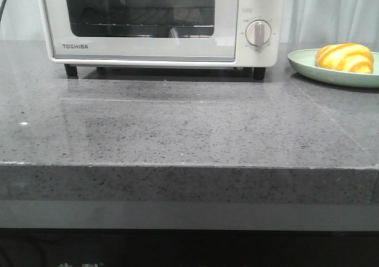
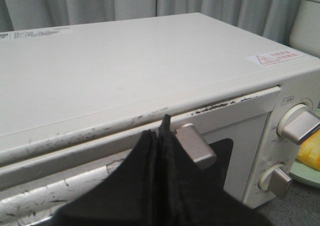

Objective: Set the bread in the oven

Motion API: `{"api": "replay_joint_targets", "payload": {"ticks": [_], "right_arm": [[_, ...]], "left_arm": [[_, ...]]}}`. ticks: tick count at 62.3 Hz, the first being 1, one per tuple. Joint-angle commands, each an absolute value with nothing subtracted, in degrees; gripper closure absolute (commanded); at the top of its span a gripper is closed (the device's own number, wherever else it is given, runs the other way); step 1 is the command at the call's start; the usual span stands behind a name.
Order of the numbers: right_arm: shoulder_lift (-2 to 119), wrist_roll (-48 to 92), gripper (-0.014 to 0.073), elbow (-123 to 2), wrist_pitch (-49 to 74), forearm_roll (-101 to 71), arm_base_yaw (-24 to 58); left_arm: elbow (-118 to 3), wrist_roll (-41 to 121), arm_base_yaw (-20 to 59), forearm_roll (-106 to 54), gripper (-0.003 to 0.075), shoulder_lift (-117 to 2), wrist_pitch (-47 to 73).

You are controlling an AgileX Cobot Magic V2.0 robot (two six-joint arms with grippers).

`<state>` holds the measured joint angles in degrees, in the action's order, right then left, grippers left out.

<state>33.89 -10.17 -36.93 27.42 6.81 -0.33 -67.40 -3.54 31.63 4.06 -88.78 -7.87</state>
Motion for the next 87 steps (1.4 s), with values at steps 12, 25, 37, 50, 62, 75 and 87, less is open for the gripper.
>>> {"api": "replay_joint_targets", "payload": {"ticks": [12, 25, 37, 50, 62, 75, 87], "right_arm": [[34.2, -9.7, 0.0051, -38.6, 23.4, 7.6, -0.3], [34.2, -9.7, 0.0051, -38.6, 23.3, 7.6, -0.3], [34.2, -9.7, 0.0051, -38.6, 23.4, 7.4, -0.3], [34.2, -9.7, 0.0051, -38.8, 24.9, 7.4, -0.3], [38.9, -9.7, 0.0051, -44.1, 30.8, 6.2, -0.3], [50.7, -9.7, 0.0051, -54.5, 39.0, 4.1, -0.3], [63.8, -9.7, 0.0051, -64.6, 44.2, 2.3, -0.3]], "left_arm": [[-68.8, -3.5, 32.0, 3.2, 0.0739, -82.6, 10.5], [-69.0, -3.5, 32.0, 3.2, 0.0739, -75.4, 28.3], [-69.1, -3.5, 32.0, 3.6, 0.0739, -66.0, 36.7], [-67.5, -4.3, 32.0, 6.2, 0.0739, -55.6, 44.9], [-60.3, -10.4, 31.9, 10.9, 0.0739, -47.4, 44.5], [-55.3, -10.3, 31.9, 11.0, 0.0739, -42.0, 44.5], [-55.2, -10.3, 31.9, 11.0, 0.0739, -41.9, 44.1]]}}
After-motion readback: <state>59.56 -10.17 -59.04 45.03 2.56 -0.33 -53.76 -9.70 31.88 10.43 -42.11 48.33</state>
